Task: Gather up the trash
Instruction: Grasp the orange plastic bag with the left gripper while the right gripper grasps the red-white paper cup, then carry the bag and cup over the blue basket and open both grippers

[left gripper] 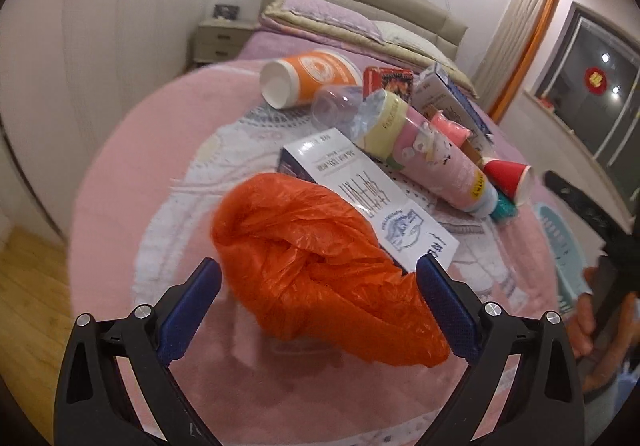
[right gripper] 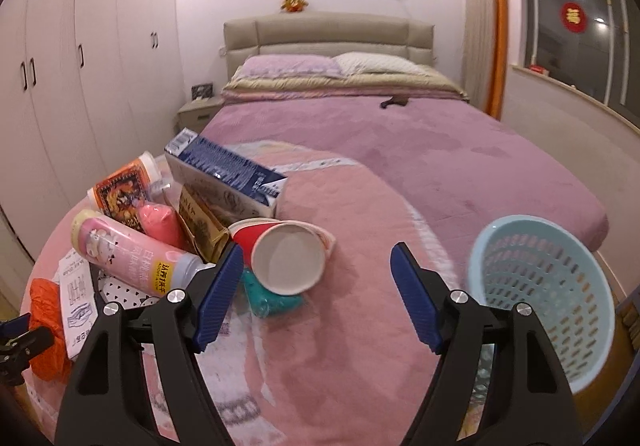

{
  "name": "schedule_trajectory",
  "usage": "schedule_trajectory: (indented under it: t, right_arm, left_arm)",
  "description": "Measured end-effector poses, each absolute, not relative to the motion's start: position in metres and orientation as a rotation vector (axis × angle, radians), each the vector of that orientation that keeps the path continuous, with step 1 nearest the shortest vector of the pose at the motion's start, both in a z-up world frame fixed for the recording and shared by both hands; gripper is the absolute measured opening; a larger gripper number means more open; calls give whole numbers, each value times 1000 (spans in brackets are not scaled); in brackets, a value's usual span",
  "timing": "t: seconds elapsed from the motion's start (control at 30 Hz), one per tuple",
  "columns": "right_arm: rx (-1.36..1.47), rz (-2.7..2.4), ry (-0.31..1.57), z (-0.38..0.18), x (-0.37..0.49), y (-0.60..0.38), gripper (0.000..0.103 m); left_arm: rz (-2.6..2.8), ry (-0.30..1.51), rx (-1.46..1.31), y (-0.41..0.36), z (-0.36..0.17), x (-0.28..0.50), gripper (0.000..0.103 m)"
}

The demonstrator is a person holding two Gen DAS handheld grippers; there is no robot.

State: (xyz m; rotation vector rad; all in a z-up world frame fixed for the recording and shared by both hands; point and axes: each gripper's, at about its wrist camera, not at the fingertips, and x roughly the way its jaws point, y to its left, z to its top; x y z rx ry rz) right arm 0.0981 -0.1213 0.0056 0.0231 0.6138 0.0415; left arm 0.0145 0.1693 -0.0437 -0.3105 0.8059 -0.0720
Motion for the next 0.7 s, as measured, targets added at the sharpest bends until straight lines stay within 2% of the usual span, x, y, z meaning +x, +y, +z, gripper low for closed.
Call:
schedule_trajectory:
  t: [0.13,0.3,0.47,0.53,0.57,0.7]
  right_arm:
    - [29,73,660,-4,122,-115,72]
    - [70,115,731,-15,145,-116,72]
    - [87,134,762,-22,159,-114,72]
    - [81,141,762,-23,161,-111,69]
    - [75,144,758,-23,160,-110,63]
    - [56,139,729,-20,149,-108,63]
  left_arm:
    - [-73,806,-319,171,-46,20,87]
    - [-56,812,-280,171,-47,24,69]
    - [-54,802,-265,173,-45,22,56]
    - [-57,793,-267,174,-42,21,52]
    - [-58,787,-263,174,-40,20,49]
    - [-61,744,-269,175,-30,14,45]
